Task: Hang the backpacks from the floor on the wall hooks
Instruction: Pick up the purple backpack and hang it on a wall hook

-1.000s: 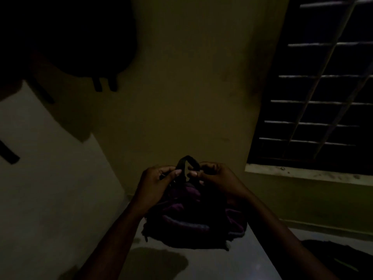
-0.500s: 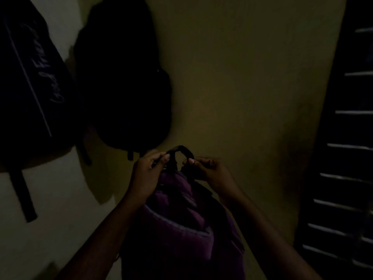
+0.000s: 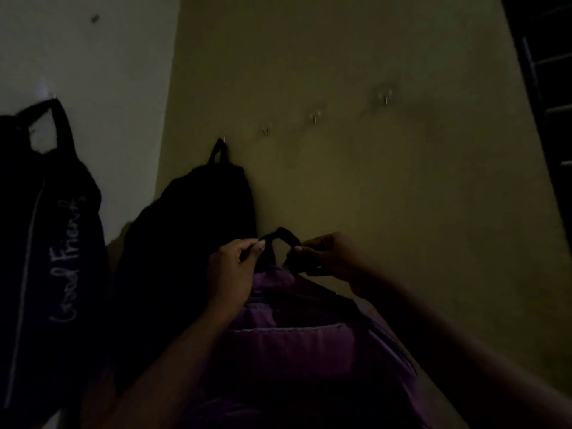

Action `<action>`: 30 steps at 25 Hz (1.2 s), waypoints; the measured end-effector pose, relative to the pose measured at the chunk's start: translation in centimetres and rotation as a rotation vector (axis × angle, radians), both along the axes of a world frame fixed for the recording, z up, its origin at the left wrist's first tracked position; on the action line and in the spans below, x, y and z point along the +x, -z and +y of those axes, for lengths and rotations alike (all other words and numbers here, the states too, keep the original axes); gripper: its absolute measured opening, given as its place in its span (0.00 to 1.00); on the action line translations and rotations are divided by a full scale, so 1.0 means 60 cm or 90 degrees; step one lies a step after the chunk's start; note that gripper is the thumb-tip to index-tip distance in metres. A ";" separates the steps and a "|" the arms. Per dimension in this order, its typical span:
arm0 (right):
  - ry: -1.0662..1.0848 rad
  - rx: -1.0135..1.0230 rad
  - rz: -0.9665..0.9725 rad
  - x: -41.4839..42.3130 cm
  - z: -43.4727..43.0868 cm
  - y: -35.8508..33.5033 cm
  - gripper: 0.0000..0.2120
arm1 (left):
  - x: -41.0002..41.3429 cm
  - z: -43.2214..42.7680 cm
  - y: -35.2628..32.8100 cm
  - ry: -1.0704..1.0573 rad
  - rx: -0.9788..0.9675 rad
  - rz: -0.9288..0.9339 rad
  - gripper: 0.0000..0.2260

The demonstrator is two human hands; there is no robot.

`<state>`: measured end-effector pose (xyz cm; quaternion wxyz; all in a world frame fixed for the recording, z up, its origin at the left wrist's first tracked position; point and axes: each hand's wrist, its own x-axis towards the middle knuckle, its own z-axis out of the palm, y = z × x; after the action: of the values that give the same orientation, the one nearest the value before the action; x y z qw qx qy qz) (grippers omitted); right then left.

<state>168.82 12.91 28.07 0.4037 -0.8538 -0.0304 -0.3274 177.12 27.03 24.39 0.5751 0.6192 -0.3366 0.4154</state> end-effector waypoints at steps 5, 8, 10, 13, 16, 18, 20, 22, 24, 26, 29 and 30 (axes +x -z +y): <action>0.089 -0.074 -0.044 0.063 -0.012 -0.145 0.14 | 0.071 -0.034 -0.148 0.013 -0.029 -0.101 0.13; 0.148 -0.069 -0.099 0.115 -0.010 -0.206 0.12 | 0.122 -0.043 -0.218 0.005 -0.045 -0.150 0.13; 0.176 -0.077 -0.148 0.147 -0.006 -0.239 0.12 | 0.160 -0.046 -0.256 -0.003 -0.056 -0.171 0.13; 0.188 -0.077 -0.233 0.188 0.003 -0.292 0.11 | 0.214 -0.051 -0.321 -0.011 -0.093 -0.192 0.13; 0.262 -0.114 -0.273 0.226 0.011 -0.335 0.11 | 0.252 -0.056 -0.371 -0.024 -0.117 -0.184 0.13; 0.302 -0.111 -0.301 0.250 0.010 -0.357 0.11 | 0.270 -0.064 -0.397 -0.029 -0.114 -0.177 0.13; 0.330 -0.101 -0.326 0.271 0.011 -0.376 0.11 | 0.290 -0.073 -0.426 -0.022 -0.107 -0.186 0.14; 0.362 -0.103 -0.360 0.284 0.008 -0.396 0.11 | 0.302 -0.081 -0.455 -0.016 -0.106 -0.201 0.14; 0.400 -0.109 -0.388 0.295 0.004 -0.414 0.10 | 0.314 -0.091 -0.475 -0.029 -0.107 -0.212 0.15; 0.435 -0.115 -0.403 0.300 -0.001 -0.427 0.10 | 0.324 -0.097 -0.488 -0.027 -0.076 -0.179 0.14; 0.457 -0.137 -0.439 0.306 -0.004 -0.432 0.10 | 0.340 -0.097 -0.499 -0.003 0.004 -0.069 0.17; 0.452 -0.132 -0.450 0.307 -0.004 -0.432 0.10 | 0.341 -0.096 -0.501 0.004 0.021 -0.045 0.18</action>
<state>187.24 12.64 54.00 0.1463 -0.6843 0.0945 -0.7081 197.57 21.29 54.44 0.5542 0.6123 -0.3655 0.4294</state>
